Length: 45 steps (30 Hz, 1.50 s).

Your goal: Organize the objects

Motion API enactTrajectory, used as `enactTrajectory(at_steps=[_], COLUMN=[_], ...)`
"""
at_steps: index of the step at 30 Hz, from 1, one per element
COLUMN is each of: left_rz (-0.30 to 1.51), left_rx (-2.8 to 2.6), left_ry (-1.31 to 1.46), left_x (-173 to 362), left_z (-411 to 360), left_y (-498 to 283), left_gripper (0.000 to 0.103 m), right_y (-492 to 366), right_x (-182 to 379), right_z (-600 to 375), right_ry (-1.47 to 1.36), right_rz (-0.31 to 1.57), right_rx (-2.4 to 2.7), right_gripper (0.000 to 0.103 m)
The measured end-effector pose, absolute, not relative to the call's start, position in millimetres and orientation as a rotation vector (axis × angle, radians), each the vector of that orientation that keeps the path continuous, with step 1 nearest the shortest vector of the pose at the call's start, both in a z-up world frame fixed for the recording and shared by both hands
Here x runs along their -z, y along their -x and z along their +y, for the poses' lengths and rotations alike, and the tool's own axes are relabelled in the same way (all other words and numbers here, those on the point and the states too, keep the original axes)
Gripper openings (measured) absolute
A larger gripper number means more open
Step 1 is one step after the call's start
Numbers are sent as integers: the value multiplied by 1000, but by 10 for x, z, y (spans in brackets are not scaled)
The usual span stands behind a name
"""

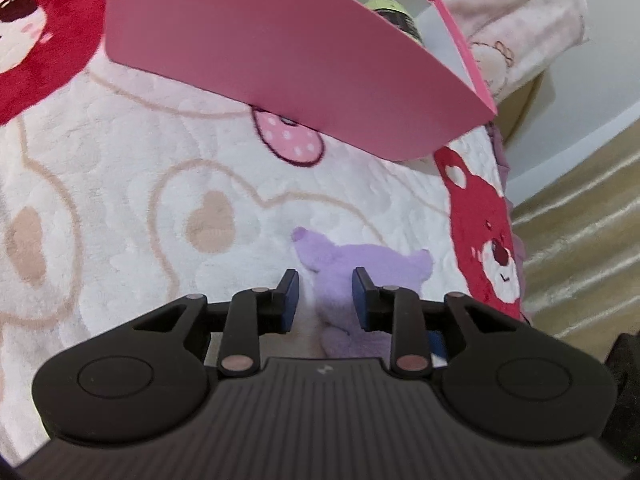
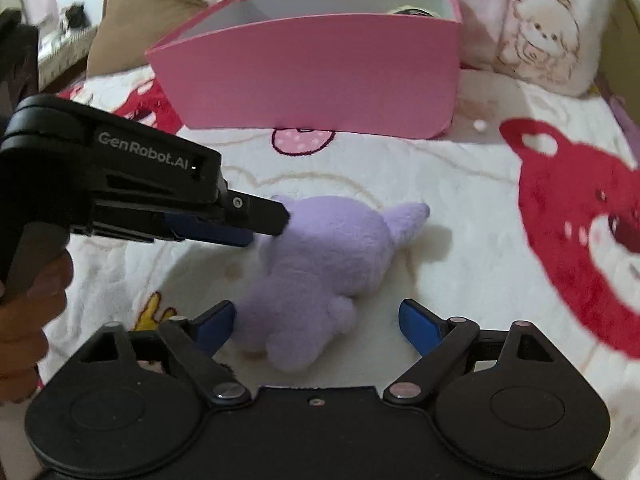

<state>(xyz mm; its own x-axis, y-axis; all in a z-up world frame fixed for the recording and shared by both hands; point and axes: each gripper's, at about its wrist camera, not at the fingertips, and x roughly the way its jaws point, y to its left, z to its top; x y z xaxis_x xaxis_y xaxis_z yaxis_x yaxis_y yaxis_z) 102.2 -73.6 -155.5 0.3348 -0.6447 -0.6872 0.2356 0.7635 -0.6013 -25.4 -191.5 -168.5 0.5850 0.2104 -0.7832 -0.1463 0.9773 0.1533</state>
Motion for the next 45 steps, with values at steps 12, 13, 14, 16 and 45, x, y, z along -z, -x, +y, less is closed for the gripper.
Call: enactTrajectory(at_steps=[12,13,14,16,45], left_rz=[1061,1063,1068,1079,872], left_rx=[636,641,644,652,591], left_ry=[387,384,387,386,217], left_x=[1461,1426,1391,1320,-753], left_z=[-883,-882,-872,-844,-56], left_y=[-874,-862,-849,-822,-736], left_gripper=[22,22,22,22,22], right_y=[233,252,276,329,114], right_x=[1644,1619,1590,1518,-320], right_z=[-1863,-1867,-1871,-1861,-1205], right_ry=[-87,-91,-93,-88,-64], right_rz=[942,940,939,939,815], right_rx=[-211,-214,-218,-222,-387], right_gripper=[56,55,55,55,55])
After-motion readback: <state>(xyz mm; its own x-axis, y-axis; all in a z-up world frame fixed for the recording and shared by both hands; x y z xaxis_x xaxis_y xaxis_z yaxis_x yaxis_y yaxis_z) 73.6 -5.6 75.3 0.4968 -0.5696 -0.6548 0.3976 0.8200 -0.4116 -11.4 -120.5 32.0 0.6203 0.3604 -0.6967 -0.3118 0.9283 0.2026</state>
